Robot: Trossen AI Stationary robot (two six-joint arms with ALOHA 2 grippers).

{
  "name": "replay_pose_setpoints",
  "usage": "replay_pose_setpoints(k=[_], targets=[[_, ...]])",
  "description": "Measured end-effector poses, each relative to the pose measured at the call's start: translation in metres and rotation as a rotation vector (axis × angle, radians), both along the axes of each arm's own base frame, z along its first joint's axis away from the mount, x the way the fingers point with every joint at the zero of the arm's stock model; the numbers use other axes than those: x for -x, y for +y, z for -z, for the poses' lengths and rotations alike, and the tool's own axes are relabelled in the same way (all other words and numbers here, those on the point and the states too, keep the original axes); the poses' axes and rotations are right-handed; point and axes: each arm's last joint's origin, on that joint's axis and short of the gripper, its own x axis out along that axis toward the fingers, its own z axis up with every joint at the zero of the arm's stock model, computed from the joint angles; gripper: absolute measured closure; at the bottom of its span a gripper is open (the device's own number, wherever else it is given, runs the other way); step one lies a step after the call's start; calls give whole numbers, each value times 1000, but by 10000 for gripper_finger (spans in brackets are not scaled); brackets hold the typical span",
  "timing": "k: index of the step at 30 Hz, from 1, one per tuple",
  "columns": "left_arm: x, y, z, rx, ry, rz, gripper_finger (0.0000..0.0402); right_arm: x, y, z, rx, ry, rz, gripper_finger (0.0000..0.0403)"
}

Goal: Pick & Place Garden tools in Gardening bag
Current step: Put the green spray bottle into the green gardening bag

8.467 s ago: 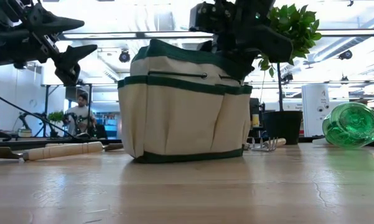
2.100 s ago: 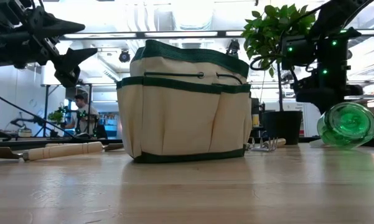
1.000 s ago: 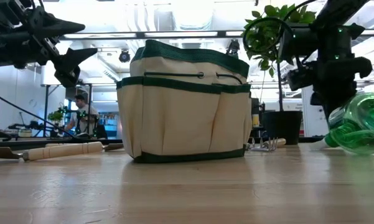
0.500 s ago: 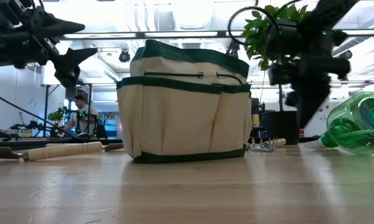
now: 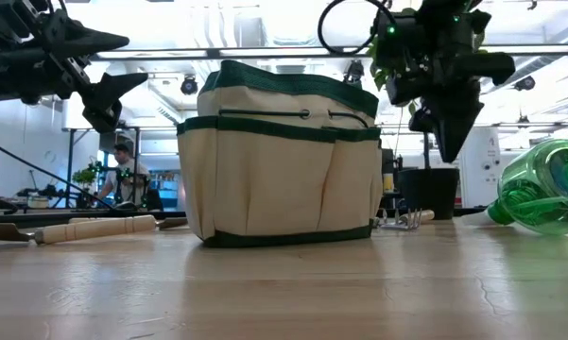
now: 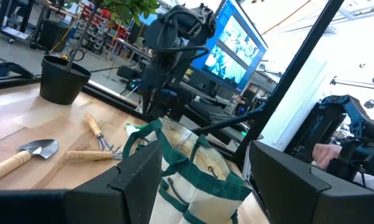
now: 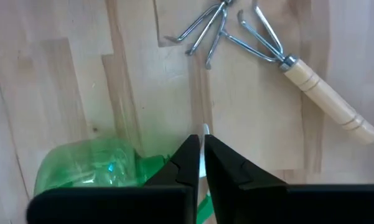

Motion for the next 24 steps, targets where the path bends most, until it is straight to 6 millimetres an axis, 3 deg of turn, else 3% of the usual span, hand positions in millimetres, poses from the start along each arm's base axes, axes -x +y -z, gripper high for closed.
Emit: replay_pose_setpoints(k=[15, 24], targets=[[0, 0, 0, 0, 0, 0, 156, 5, -1, 29, 72, 72, 9, 210], [0, 0, 0, 0, -1, -1, 156, -1, -3, 45, 57, 129, 10, 190]])
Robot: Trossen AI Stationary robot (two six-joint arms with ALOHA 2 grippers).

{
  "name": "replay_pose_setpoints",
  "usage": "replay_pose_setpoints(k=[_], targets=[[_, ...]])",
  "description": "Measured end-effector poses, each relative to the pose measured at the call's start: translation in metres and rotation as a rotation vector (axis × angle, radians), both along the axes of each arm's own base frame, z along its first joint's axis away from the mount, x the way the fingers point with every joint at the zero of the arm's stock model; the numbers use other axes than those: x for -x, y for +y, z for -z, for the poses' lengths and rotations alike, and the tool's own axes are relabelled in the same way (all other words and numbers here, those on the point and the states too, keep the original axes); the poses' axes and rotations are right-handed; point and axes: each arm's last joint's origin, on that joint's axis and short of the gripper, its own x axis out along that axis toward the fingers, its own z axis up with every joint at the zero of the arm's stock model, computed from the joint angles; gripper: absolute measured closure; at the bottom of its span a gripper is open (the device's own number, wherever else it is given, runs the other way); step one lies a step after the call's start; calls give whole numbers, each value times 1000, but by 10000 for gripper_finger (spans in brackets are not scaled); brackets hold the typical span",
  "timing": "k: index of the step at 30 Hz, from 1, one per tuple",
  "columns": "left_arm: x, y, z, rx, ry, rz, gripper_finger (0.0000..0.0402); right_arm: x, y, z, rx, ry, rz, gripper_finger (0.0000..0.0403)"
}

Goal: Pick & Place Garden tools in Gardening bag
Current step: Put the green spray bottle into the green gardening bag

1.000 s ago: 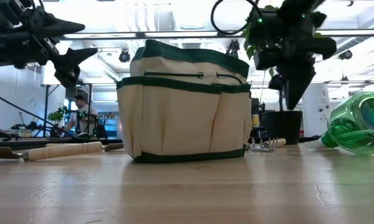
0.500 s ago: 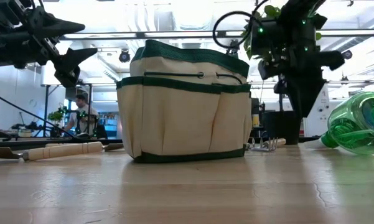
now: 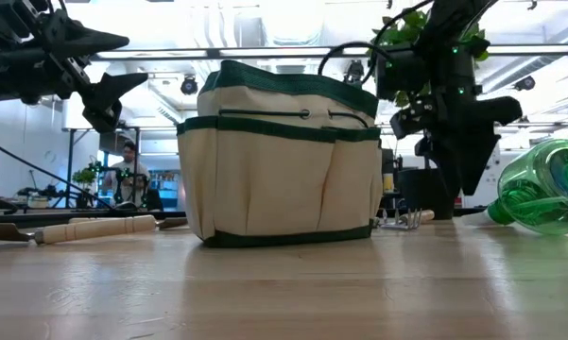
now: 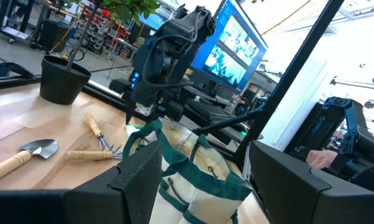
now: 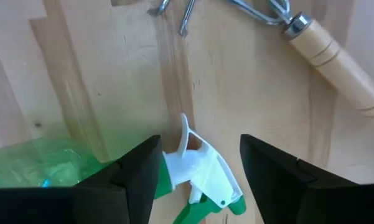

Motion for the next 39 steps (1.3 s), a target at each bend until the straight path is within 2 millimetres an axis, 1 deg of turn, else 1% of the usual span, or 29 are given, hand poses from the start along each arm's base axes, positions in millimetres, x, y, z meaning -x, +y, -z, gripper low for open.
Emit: replay_pose_setpoints(k=[9, 17, 27, 33, 39], targets=[[0, 0, 0, 0, 0, 0, 156, -6, -1, 20, -21, 85, 8, 212], [0, 0, 0, 0, 0, 1, 156, -7, -1, 31, -38, 113, 34, 227], [0, 0, 0, 0, 0, 0, 156, 0, 0, 41, -38, 116, 53, 249], [0, 0, 0, 0, 0, 0, 156, 0, 0, 42, -31, 113, 82, 277], [0, 0, 0, 0, 0, 0, 156, 0, 0, 42, -25, 114, 85, 327]])
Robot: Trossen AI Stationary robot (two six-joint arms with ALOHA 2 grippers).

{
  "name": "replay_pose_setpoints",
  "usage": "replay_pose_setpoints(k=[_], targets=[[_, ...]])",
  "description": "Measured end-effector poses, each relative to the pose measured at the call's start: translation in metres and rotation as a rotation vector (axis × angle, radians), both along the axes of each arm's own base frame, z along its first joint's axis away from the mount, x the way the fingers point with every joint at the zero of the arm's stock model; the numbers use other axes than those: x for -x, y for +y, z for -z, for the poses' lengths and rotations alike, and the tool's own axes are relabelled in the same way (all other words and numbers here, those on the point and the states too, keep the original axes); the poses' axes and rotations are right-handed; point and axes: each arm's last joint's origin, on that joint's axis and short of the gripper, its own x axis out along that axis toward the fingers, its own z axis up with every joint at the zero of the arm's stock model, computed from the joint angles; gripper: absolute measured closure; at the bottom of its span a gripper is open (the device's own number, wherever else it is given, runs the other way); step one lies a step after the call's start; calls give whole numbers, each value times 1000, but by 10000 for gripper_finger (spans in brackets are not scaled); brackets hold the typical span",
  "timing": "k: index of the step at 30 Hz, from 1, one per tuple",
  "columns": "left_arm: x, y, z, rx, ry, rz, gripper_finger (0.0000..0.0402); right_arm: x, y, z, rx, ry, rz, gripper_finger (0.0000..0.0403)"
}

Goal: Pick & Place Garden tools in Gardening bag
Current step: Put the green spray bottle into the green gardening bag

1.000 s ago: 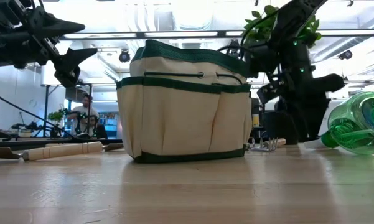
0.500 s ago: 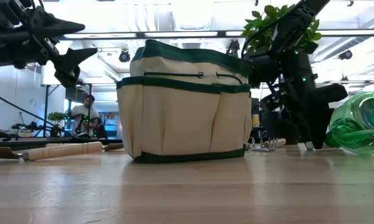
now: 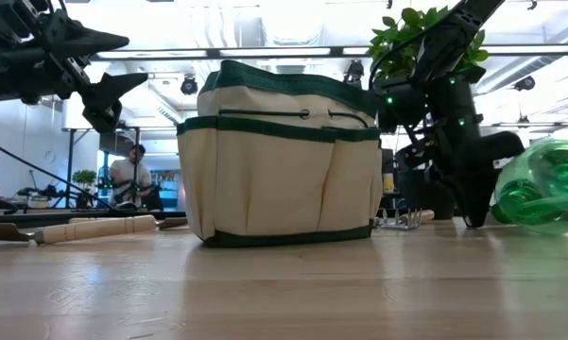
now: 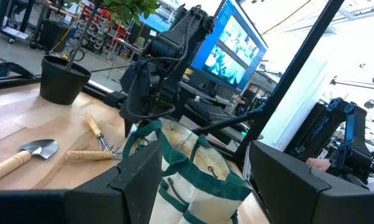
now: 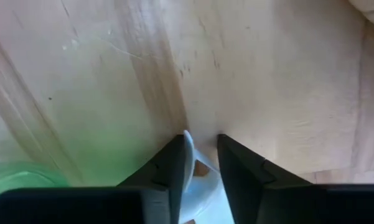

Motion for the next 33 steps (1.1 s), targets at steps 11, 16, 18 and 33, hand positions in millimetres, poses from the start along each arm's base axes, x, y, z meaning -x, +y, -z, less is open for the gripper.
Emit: replay_pose_setpoints(k=[11, 16, 18, 33], targets=[[0, 0, 0, 0, 0, 0, 156, 1, 0, 1, -16, 11, 3, 393], [0, 0, 0, 0, 0, 0, 156, 2, 1, 1, -21, 19, -6, 394], [0, 0, 0, 0, 0, 0, 156, 3, 1, 1, -26, 25, -17, 394], [0, 0, 0, 0, 0, 1, 156, 8, 3, -11, -21, -9, -50, 395]])
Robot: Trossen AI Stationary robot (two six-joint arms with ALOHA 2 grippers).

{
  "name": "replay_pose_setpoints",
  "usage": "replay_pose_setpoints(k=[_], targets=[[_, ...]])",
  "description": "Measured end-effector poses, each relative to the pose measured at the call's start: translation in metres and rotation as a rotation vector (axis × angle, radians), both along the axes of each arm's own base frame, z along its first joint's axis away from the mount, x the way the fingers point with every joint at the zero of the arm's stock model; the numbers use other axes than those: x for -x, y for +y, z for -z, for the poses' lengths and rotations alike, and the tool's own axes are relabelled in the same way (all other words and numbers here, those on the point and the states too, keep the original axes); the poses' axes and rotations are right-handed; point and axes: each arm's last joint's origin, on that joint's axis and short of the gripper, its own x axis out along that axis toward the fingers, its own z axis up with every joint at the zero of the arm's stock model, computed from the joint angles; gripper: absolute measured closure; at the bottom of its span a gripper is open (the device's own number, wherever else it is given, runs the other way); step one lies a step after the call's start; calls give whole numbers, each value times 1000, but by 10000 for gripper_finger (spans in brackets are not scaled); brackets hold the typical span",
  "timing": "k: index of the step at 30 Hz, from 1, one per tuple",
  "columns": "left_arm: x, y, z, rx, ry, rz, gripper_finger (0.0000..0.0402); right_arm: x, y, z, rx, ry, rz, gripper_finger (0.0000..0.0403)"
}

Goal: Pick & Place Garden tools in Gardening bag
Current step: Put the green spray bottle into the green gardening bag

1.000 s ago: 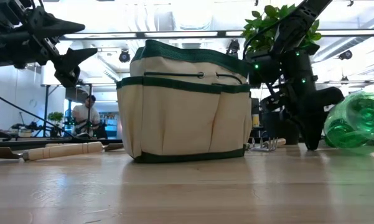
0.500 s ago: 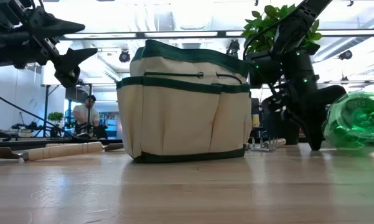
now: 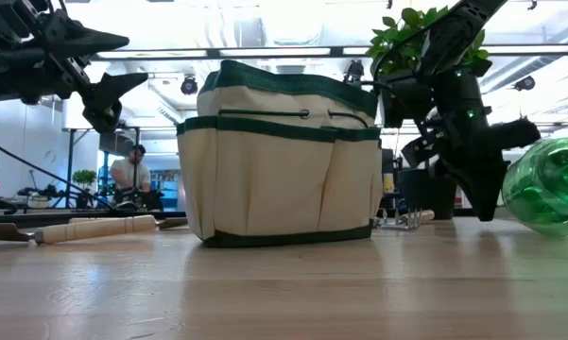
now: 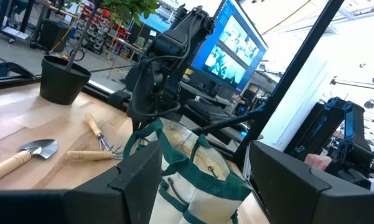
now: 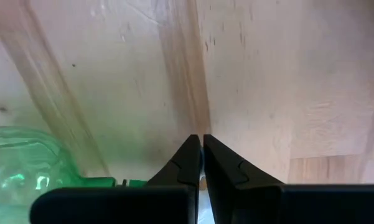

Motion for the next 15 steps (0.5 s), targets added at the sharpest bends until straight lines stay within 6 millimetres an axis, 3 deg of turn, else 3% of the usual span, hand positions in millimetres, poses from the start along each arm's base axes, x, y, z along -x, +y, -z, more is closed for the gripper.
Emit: replay_pose_setpoints(k=[8, 15], targets=[[0, 0, 0, 0, 1, 0, 156, 1, 0, -11, 17, -38, -2, 395], [0, 0, 0, 0, 0, -1, 156, -4, -1, -36, 34, -94, -14, 395]])
